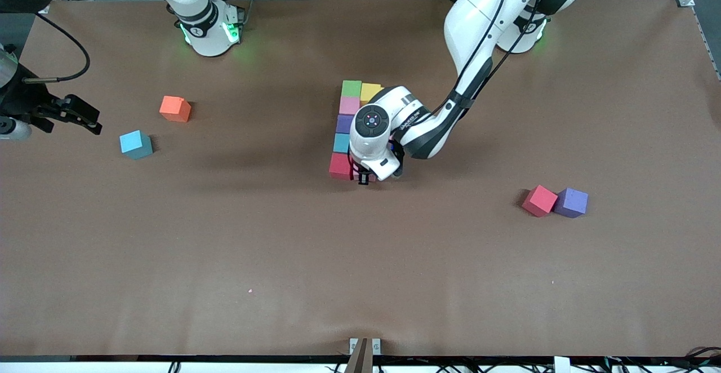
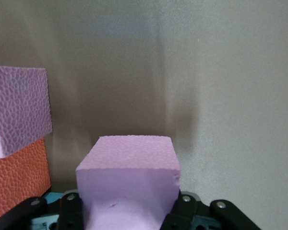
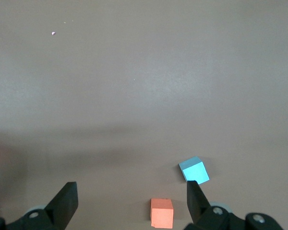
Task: Arrange 11 blocks into digit 3
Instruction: 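Lower the lavender cube beside the pink cube and open the left gripper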
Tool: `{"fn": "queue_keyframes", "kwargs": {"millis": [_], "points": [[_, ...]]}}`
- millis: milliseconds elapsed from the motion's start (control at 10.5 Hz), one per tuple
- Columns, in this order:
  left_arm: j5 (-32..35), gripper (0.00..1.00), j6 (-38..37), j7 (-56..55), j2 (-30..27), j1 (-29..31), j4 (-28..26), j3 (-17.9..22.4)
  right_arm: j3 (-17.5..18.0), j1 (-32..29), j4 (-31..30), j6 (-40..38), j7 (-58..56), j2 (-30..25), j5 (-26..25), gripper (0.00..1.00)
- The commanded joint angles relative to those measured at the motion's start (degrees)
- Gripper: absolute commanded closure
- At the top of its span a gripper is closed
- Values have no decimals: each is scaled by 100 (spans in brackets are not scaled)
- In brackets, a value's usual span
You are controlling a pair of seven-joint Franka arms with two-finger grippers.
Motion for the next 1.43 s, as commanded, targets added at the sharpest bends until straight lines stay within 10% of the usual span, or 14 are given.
{"fn": "queue_keyframes", "kwargs": {"millis": [0, 1140, 1235, 1330], "points": [[-94, 94, -13, -83, 87, -87, 167, 62, 15, -9, -8, 98, -40, 25, -17, 0], [-94, 91, 101, -75, 140, -149, 202, 70, 24, -9, -281, 336, -339, -238, 62, 0], [-94, 77, 101, -66, 148, -140, 202, 70, 24, -17, -263, 274, -348, -256, 62, 0], [-94, 22, 101, -40, 166, -149, 202, 70, -11, -44, -254, 256, -365, -247, 62, 0]]}}
